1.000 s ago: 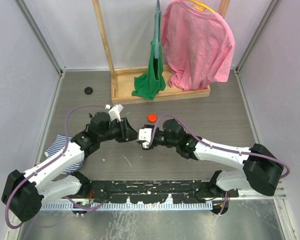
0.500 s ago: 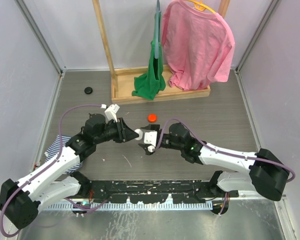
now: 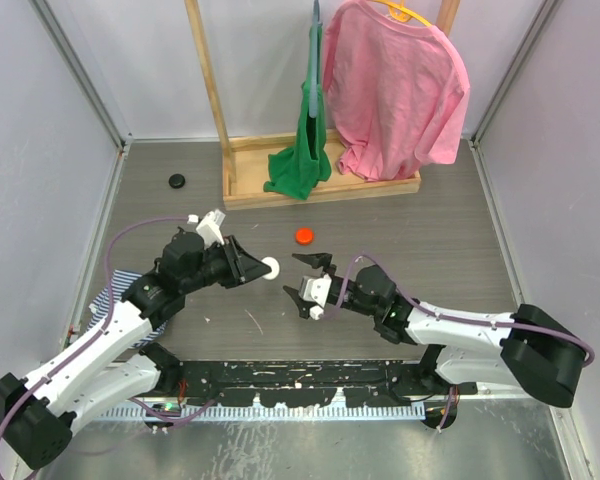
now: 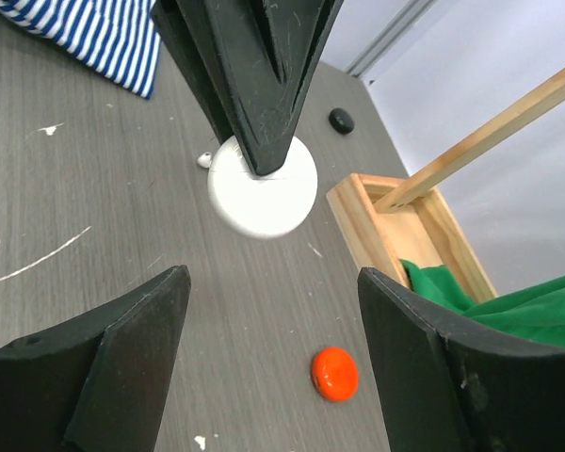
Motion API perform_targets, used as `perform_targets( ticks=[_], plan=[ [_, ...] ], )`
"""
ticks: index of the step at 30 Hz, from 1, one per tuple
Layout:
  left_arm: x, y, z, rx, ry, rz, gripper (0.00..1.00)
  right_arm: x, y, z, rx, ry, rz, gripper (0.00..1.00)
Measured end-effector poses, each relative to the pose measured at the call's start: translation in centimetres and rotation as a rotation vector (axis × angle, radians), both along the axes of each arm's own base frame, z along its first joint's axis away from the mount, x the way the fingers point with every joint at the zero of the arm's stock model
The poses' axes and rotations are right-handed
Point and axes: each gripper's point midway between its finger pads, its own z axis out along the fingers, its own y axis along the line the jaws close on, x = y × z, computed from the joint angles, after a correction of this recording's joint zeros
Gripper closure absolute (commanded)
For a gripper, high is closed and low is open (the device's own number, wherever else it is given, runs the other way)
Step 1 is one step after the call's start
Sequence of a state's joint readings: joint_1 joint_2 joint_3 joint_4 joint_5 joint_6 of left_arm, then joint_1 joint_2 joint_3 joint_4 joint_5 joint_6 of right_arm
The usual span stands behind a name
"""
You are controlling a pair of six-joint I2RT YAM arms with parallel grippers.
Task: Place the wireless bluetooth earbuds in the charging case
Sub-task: Pick up the charging case at the center of the board.
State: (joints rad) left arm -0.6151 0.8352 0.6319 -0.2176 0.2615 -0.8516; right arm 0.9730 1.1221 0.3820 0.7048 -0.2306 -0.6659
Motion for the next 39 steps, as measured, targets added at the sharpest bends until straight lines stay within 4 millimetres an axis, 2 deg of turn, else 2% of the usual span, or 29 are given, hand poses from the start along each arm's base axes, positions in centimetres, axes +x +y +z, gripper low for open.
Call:
perform_targets(
  ticks=[8,15,20,26,32,39],
  plan=[
    [0.1,-0.1,-0.4,-0.027,0.072,0.04,1.0,0.5,0.6,-0.3,0.009,-0.045,-0.029,0.24],
    [0.0,0.3,-0.6,0.044,-0.029,-0.018,1.0,0.0,0.6,-0.7,-0.019,0.0,-0.014,0.26],
    [0.2,0.9,-0.3,0.066,-0.048,0.004,1.0,-0.1,0.9,0.1,0.002,0.013,-0.005,0.26],
    [0.7,1.0,-0.9,0.047,0.1,0.103,1.0,0.3,1.4,0.8,0.038,-0.02,-0.005,0.27],
    [0.8,0.9,-2.1,0.0,0.269,0.21,1.0,0.6,2.0,-0.7,0.006,-0.03,-0.006,0.28],
    [1.2,0.8,-1.4,-0.136,0.393,0.332,1.0,0.6,3.0,-1.6,-0.026,-0.063,-0.015,0.32]
  ],
)
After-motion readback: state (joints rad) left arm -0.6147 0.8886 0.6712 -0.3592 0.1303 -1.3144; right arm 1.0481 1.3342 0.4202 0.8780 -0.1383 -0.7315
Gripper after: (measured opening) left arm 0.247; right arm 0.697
